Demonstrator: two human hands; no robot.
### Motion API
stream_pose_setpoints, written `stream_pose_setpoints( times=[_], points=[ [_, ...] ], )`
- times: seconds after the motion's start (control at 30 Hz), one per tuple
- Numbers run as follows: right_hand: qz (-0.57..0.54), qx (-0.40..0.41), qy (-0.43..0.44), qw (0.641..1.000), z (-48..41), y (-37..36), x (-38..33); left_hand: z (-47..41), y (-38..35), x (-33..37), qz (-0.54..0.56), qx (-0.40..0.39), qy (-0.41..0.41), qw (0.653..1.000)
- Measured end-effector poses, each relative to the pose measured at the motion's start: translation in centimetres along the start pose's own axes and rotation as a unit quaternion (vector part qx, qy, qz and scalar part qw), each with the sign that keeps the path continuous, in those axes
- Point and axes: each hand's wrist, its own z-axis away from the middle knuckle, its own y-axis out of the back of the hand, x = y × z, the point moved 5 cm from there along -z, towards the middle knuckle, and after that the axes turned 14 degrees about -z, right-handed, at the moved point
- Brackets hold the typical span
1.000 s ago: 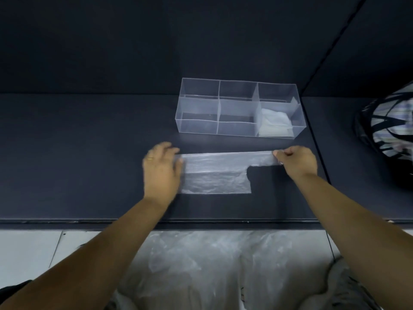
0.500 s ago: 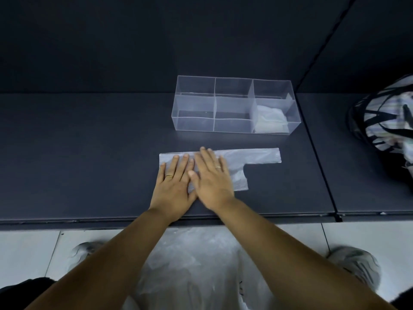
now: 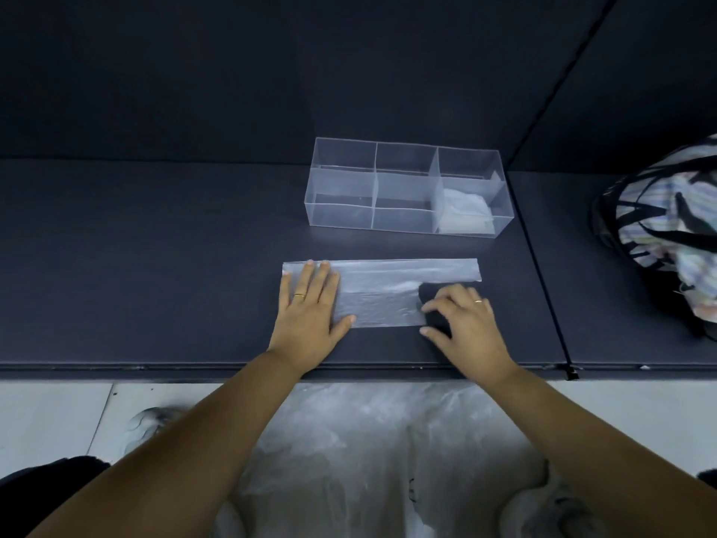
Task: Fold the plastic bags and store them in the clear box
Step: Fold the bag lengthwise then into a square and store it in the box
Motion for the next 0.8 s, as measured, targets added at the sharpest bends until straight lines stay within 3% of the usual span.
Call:
stream_pose_setpoints(
  times=[0.17, 0.33, 0.47, 0.53, 0.67, 0.8],
  points=[
    [-0.050, 0.002, -0.039, 0.998, -0.4, -0.5, -0.6, 1.0, 1.4, 4.3, 0.094, 0.022, -0.105, 0.990],
    [-0.018, -0.081, -0.066, 0.994, -1.3, -1.0, -1.0, 1.3, 1.0, 4.8, 0.129, 0.027, -0.043, 0.990],
    [-0.159, -0.086, -0.142, 0.973, 0.2, 1.2, -0.3, 1.6, 2.7, 5.5, 0.137, 0.092, -0.029, 0.986],
    [-0.161, -0.089, -0.159, 0.970, 1.2, 2.4, -0.2, 2.0, 3.5, 6.1, 0.131, 0.132, -0.038, 0.982],
    [-0.031, -0.042, -0.082, 0.995, 2.7, 4.3, -2.0, 3.2, 4.4, 7.5, 0.121, 0.108, -0.044, 0.986],
    [0.051, -0.131, 0.017, 0.990, 3.4, 0.8, -4.4, 4.3, 5.7, 8.3, 0.103, 0.090, -0.050, 0.989]
  ],
)
